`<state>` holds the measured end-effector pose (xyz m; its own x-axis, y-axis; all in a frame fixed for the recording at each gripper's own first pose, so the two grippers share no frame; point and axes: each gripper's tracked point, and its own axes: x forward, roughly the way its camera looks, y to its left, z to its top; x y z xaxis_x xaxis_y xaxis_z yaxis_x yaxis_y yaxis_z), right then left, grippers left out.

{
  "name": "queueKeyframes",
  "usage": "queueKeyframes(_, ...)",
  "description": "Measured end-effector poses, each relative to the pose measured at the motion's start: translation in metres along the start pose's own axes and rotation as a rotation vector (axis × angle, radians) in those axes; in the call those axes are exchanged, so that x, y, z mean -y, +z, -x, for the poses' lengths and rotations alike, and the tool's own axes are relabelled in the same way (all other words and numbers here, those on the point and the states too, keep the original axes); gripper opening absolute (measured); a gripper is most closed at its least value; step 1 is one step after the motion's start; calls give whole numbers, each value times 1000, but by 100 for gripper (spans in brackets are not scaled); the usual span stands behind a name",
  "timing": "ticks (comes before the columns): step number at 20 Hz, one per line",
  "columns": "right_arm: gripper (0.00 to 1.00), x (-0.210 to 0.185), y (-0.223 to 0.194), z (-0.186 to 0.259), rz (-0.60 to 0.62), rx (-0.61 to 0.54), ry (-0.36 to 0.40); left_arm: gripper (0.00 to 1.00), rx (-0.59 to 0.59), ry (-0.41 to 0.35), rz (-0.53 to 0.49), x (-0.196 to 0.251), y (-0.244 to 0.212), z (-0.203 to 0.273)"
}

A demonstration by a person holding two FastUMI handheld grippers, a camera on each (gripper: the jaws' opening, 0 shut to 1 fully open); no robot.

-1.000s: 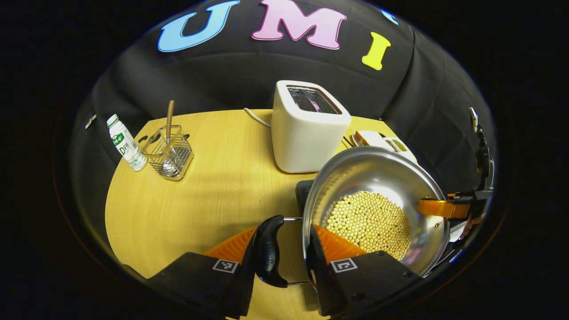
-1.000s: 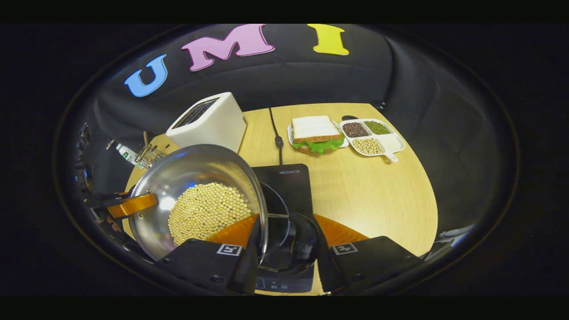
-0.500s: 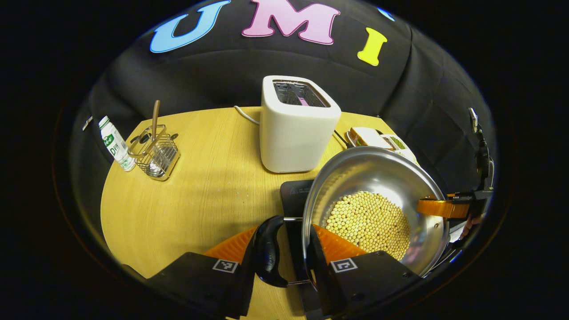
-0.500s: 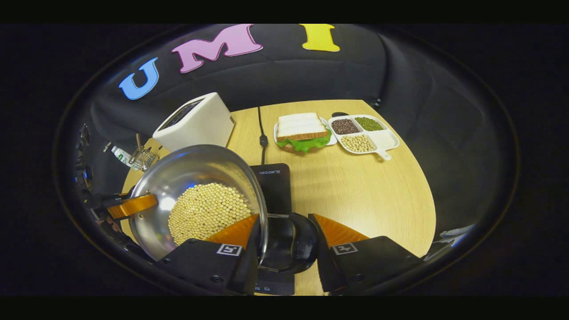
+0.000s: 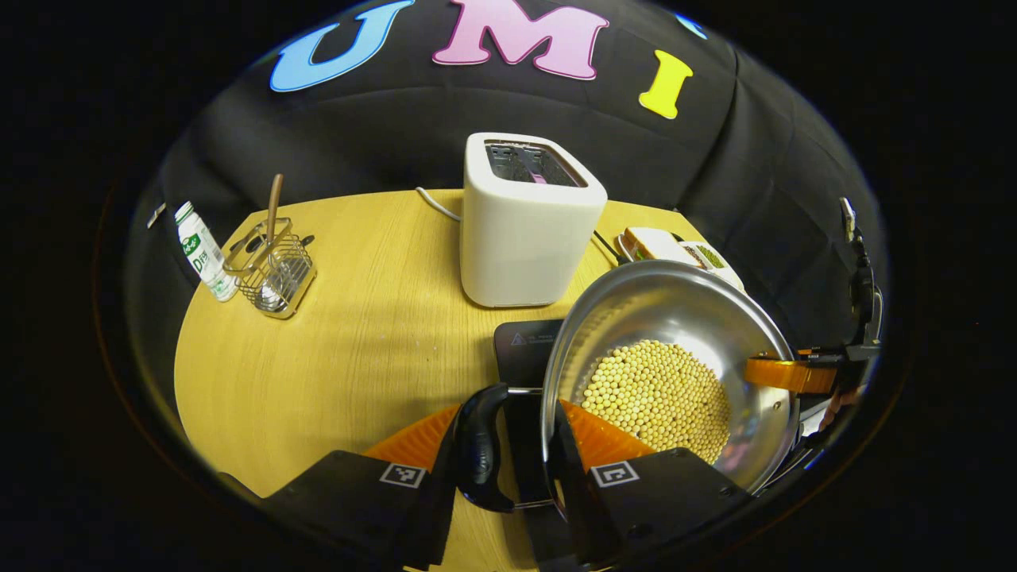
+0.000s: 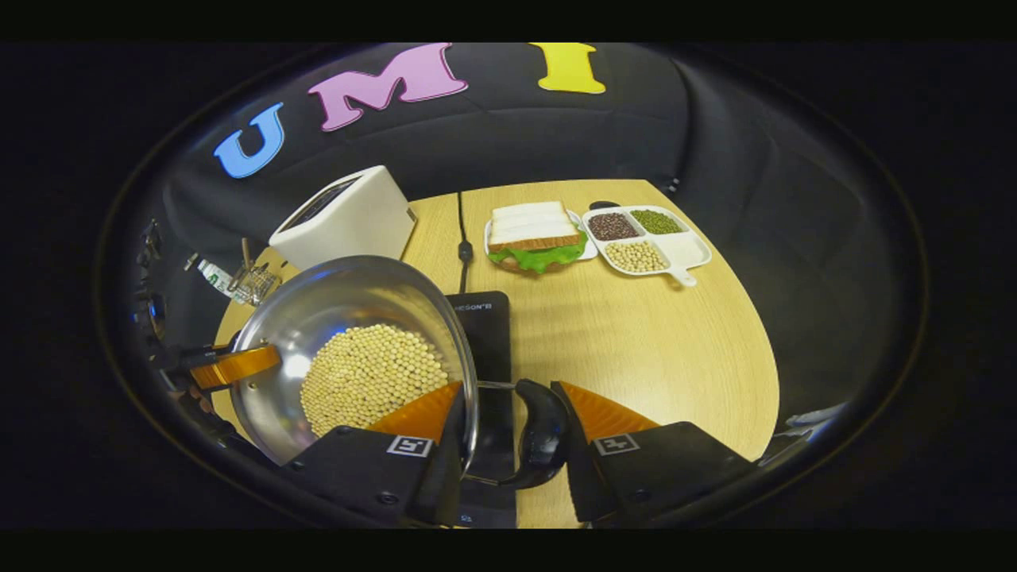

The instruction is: First push the handle of the pot to place it horizontally, then grasp the pot with both hands and set it on the induction cooktop.

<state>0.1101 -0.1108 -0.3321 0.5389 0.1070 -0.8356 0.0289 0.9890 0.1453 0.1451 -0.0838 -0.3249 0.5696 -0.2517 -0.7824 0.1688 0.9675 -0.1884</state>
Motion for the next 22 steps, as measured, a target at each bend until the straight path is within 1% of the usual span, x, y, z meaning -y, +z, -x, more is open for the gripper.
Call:
queueKeyframes(1, 59, -1, -1, 1, -3, 2, 2, 61, 4, 0, -1, -1, 0, 1)
queueKeyframes(2, 54, -4, -3, -1, -7, 1, 4, 61, 7, 0, -7, -1, 1, 1)
queueKeyframes(3, 58, -5, -5, -1, -13, 1, 5, 61, 10, 1, -13, -1, 1, 1)
queueKeyframes(5, 58, -7, -3, -2, -17, 7, 3, 61, 12, -1, -12, -2, 1, 1)
queueKeyframes(6, 55, -7, -3, -1, -18, 7, 5, 61, 12, -2, -7, -2, 1, 1)
queueKeyframes(7, 58, -8, -2, -1, -21, 5, 7, 61, 15, -2, -6, -2, 1, 1)
queueKeyframes(11, 58, -8, -1, -2, -33, 5, 13, 61, 21, -2, -4, -1, 0, 2)
queueKeyframes(14, 61, -7, -2, -3, -30, 8, 1, 63, 18, -4, -4, -1, 0, 2)
queueKeyframes(15, 64, -6, -1, -1, -22, 9, -7, 63, 15, -4, -6, 0, -1, 2)
queueKeyframes(16, 70, -7, -2, -1, -19, 7, -8, 64, 13, -2, -7, 0, -2, 1)
queueKeyframes(17, 78, -7, -1, -1, -18, 11, -13, 66, 15, 5, -10, -1, -3, 2)
queueKeyframes(18, 90, -7, 0, 1, -20, 20, -15, 77, 24, 5, -9, 0, -2, 4)
queueKeyframes(19, 99, -6, 3, 4, -21, 32, -24, 81, 36, 5, -6, 0, -2, 5)
queueKeyframes(20, 100, -4, 6, 7, -20, 44, -34, 96, 47, -7, 2, 3, 1, 9)
queueKeyframes(22, 100, -2, 10, 14, -23, 68, -49, 96, 62, -8, 2, 6, 1, 16)
